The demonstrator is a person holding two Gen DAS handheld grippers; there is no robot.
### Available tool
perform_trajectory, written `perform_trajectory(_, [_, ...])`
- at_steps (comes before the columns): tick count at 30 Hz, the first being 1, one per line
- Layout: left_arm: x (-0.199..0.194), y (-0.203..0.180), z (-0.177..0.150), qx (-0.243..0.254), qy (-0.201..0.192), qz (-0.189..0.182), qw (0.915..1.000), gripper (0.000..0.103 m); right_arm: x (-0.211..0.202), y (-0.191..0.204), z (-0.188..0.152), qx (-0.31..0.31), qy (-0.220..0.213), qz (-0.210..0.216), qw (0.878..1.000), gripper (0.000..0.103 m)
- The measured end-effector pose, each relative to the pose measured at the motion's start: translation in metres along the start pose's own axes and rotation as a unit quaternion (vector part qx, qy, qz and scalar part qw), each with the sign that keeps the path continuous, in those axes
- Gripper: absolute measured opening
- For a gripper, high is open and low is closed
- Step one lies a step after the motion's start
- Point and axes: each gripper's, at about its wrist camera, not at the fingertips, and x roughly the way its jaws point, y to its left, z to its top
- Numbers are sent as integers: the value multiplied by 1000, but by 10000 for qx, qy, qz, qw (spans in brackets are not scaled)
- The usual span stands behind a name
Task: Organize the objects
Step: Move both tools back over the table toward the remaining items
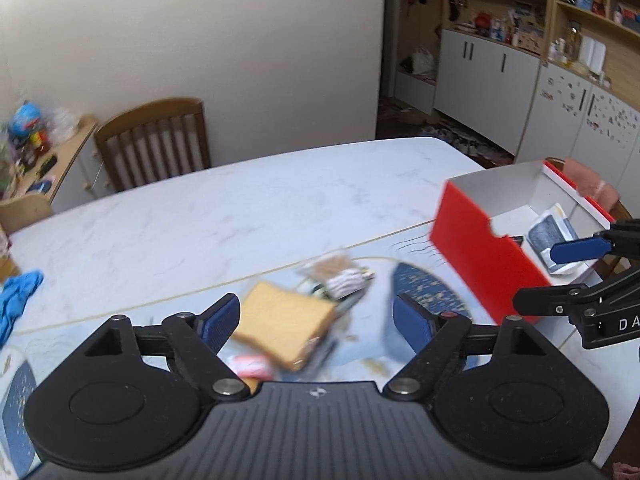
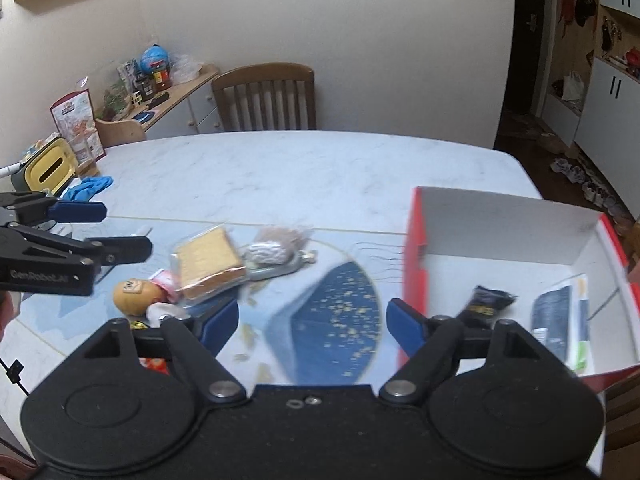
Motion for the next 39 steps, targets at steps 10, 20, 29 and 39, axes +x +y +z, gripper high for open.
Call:
perform_trajectory(10, [8,85,-25,-344,50,206,9992,103,32,49,-4,-55,283,26,9996,83])
perform_trajectory(20, [42,147,-51,-323,299,579,9974,103,83,83,-25,-219,831,29,9963,83])
perform_trajectory(29, [85,182,-75,-173,611,846,9944,103,117,100,-41,-548,1301,14,9900,82])
perform_trajectory(39, [118,193,-83,-133,773,973,9922,103,136,108,-46,-650,1457,-4,9872,78])
